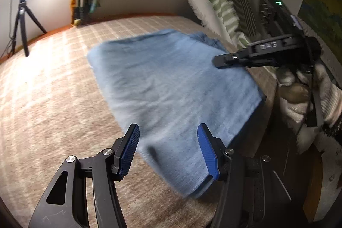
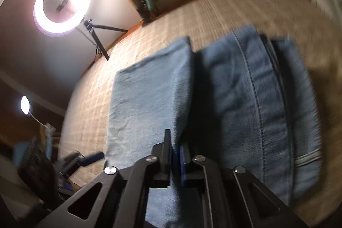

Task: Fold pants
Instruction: 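Fold the held jeans edge over with the right tool and lay it down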

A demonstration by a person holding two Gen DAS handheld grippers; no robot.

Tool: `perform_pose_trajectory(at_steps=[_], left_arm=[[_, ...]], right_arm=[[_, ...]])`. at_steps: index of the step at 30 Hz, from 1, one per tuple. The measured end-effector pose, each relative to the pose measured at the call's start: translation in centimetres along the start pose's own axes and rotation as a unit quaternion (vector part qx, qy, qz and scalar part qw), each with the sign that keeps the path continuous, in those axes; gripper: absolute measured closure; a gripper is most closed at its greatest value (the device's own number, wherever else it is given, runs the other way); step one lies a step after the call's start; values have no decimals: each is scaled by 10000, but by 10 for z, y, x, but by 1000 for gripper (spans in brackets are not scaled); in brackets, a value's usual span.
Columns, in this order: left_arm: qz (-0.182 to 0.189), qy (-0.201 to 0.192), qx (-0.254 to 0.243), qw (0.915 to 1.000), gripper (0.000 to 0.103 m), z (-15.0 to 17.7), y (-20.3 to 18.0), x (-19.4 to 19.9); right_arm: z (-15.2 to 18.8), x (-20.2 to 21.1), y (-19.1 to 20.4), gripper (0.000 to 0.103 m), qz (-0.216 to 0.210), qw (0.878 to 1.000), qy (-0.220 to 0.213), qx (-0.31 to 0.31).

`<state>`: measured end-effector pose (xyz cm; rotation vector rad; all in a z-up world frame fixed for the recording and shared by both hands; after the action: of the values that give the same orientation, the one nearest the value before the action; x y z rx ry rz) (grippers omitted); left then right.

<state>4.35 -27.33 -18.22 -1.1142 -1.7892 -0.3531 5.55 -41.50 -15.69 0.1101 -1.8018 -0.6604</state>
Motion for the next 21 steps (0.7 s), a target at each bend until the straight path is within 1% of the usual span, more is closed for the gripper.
perform_pose_trajectory(at_steps=[2,4,5,6,8,10,11,13,16,17,19,20,21], left_arm=[[29,-68,62,10000,48,-2,5,8],[-2,-155,123,9998,48,-5,12,14],[-34,-208,139,9997,48,-7,14,17],[-54,-240,139,9996,48,-9,16,18],[-50,-260,103,9996,48,-13,14,17],[-46,-251,21,9997,48,-17,8,13],[-25,-246,-55,9997,48,-20,2,10],[-12,-225,-233,9995,48,-24,-12,5],[-46,-194,-651,9977,48,-27,-38,-2],[-65,-188,-781,9967,48,-28,-45,-5],[-69,-120,-930,9956,48,-28,-54,-14],[-68,-70,-949,9954,48,-29,-55,-19],[-62,-32,-942,9955,48,-28,-56,-23]], right_arm=[[-5,21,9,102,311,9992,-187,177],[-9,41,5,102,682,9965,-360,332],[-9,53,-3,102,919,9942,-433,362],[-9,62,-13,102,1063,9928,-447,338],[-2,71,-45,102,1239,9915,-392,61],[5,68,-66,102,1407,9895,-305,-125],[11,63,-78,102,1379,9898,-239,-254],[13,46,-89,101,1187,9920,-167,-397],[14,37,-94,97,1365,9900,-83,-354],[14,34,-95,95,1385,9898,-2,-350],[14,38,-97,83,1475,9884,38,-355],[11,44,-96,76,1584,9869,-56,-306],[6,52,-96,71,1650,9858,-181,-256]])
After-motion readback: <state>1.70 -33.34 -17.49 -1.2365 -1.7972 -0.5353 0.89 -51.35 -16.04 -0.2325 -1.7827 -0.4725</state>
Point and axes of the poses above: each gripper's, at about its wrist camera, not at the fingertips, and x roughly against the way its jaws point, y to its left, z to its underside, the point moved 10 cm from there along -x, roughly the way its jaws point, and after that the axes turned 13 degrees about y, right-handed, at the moved point
